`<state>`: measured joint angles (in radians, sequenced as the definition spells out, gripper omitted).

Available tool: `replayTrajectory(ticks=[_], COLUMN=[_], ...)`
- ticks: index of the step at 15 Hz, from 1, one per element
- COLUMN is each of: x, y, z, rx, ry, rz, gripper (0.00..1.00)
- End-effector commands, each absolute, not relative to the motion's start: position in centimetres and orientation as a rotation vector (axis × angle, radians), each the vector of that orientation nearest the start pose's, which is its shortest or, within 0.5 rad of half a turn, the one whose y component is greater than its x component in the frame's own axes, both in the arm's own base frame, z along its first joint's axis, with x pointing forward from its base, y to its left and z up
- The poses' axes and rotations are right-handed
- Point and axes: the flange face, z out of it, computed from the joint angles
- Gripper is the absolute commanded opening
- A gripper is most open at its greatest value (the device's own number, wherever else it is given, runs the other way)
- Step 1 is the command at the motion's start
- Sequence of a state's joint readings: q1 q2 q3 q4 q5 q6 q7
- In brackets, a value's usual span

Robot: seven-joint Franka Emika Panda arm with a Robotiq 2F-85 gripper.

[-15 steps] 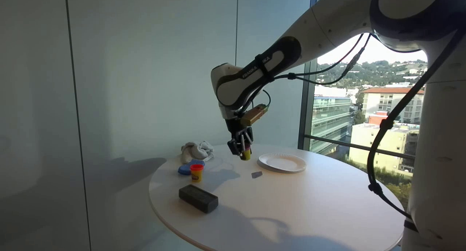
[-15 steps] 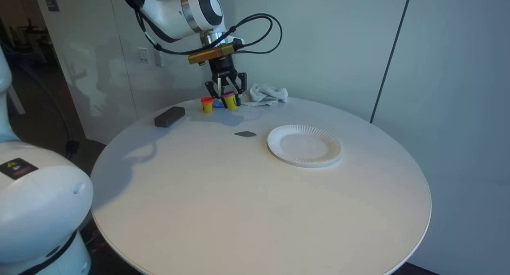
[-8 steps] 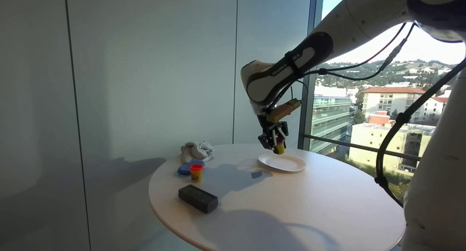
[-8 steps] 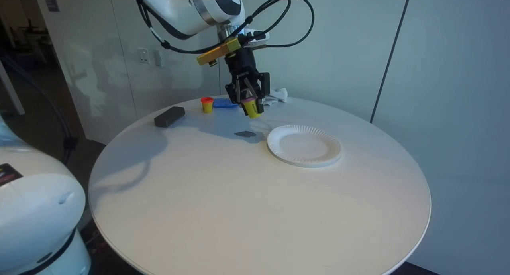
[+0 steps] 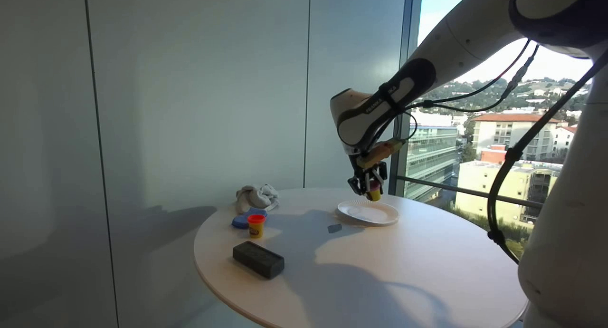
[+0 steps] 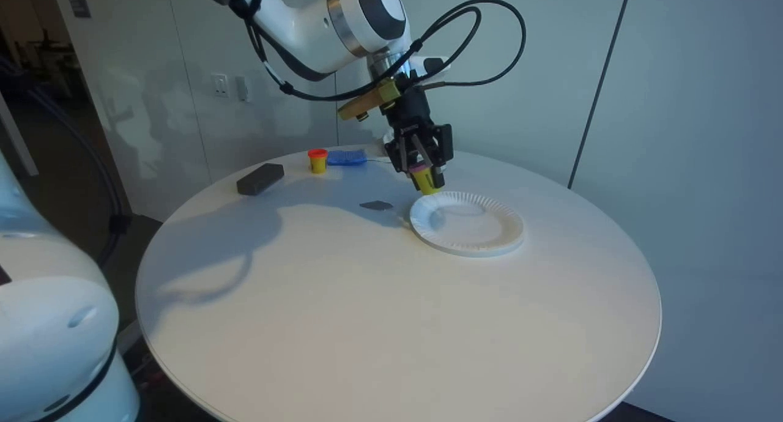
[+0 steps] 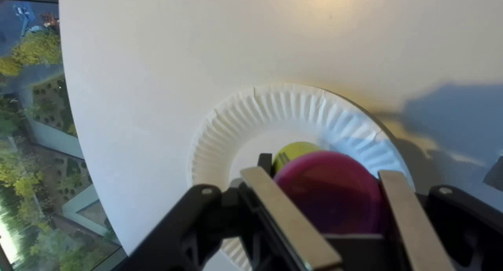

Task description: Put the yellow containers on the white plate.

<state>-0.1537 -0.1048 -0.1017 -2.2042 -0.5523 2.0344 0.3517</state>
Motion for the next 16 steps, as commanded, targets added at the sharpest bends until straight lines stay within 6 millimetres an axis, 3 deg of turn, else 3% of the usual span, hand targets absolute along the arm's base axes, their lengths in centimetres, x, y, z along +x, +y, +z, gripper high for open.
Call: replayTrajectory(ticks=[1, 2, 3, 8, 11, 16], x=[50.4, 50.8, 51.1, 52.9, 54.3, 56.6], y=[-17.5, -18.0, -18.4, -17.6, -14.2, -5.2], z=[43.0, 42.8, 42.6, 40.7, 40.8, 42.7], rx=[-3.584, -3.591, -3.589, -3.516, -3.476, -3.412], ry=[0.649, 0.65, 0.653, 0.567, 0.312, -0.133], rz=[-0.021, -0.019, -0.021, -0.115, -0.241, -0.362], gripper=[0.2, 0.2, 0.65, 0.99, 1.0, 1.0])
